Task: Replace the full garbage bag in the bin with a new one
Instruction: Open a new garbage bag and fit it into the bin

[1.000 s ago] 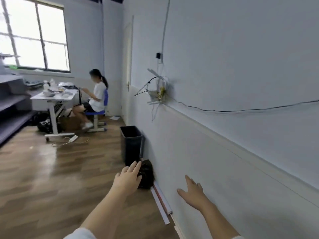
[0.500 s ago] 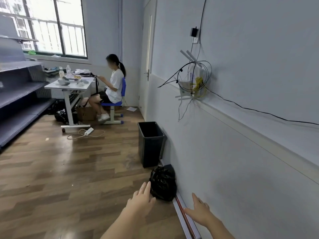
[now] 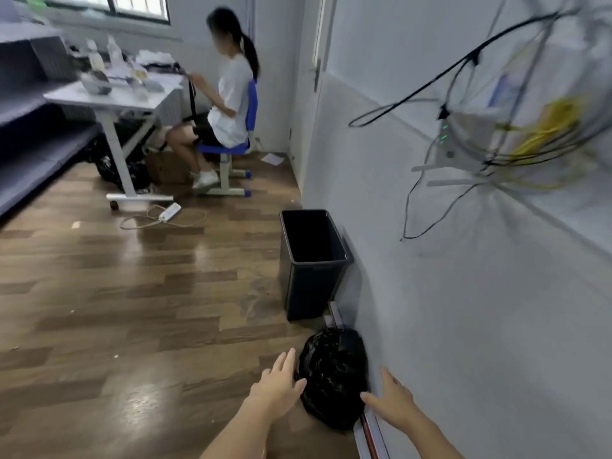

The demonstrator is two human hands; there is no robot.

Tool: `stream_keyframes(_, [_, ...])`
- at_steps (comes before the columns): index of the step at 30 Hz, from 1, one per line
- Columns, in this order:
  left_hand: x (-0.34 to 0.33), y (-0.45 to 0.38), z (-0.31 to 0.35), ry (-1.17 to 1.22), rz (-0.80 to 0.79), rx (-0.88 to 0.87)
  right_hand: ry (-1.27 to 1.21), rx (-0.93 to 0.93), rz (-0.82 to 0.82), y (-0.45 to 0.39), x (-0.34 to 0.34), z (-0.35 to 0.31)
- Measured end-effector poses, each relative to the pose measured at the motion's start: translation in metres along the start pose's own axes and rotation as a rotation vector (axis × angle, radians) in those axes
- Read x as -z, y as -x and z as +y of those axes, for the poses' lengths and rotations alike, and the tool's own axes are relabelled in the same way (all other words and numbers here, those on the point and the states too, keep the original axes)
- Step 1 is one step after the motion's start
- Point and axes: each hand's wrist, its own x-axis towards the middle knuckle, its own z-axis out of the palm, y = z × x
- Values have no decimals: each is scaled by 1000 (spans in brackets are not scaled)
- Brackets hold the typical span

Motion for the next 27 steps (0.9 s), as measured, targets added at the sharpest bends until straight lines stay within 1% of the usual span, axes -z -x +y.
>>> stream_keyframes(2, [2, -86, -13, 89, -29, 27, 16, -53, -57, -78, -2, -8])
stream_keyframes(5, [-13, -212, -36, 330, -30, 100, -24, -122, -178, -199, -12, -15])
stream_keyframes(6, [-23, -247, -46, 368, -33, 141, -61, -152, -219, -238, -21, -11])
stream_keyframes(8, [-50, -305, -69, 337, -105, 216, -127, -170, -253, -300, -41, 0])
stream_keyframes(9, [-67, -333, -79, 314, -137, 244, -156, -192, -230, -329, -51, 10])
stream_keyframes(11, [-101, -392, -96, 317, -154, 282, -228, -257, -176, -397, -66, 31])
stream_keyframes(13, [-135, -450, -106, 414, -157, 330, -265, -282, -117, -462, -85, 54])
stream_keyframes(15, [-170, -513, -116, 555, -119, 385, -322, -256, -34, -526, -107, 78])
stream_keyframes(17, [-210, -568, -123, 653, -94, 442, -351, -252, 13, -579, -136, 103])
stream_keyframes(19, [-247, -606, -124, 728, -126, 441, -358, -229, 5, -612, -165, 118])
stream_keyframes(21, [-276, -628, -118, 852, -179, 439, -393, -197, -55, -631, -191, 127])
stream_keyframes(22, [-285, -630, -115, 889, -202, 450, -386, -201, -110, -634, -200, 124])
stream_keyframes(24, [-288, -623, -107, 884, -220, 482, -356, -198, -193, -630, -204, 117])
stream_keyframes(27, [-261, -588, -99, 903, -222, 527, -269, -165, -278, -605, -179, 91])
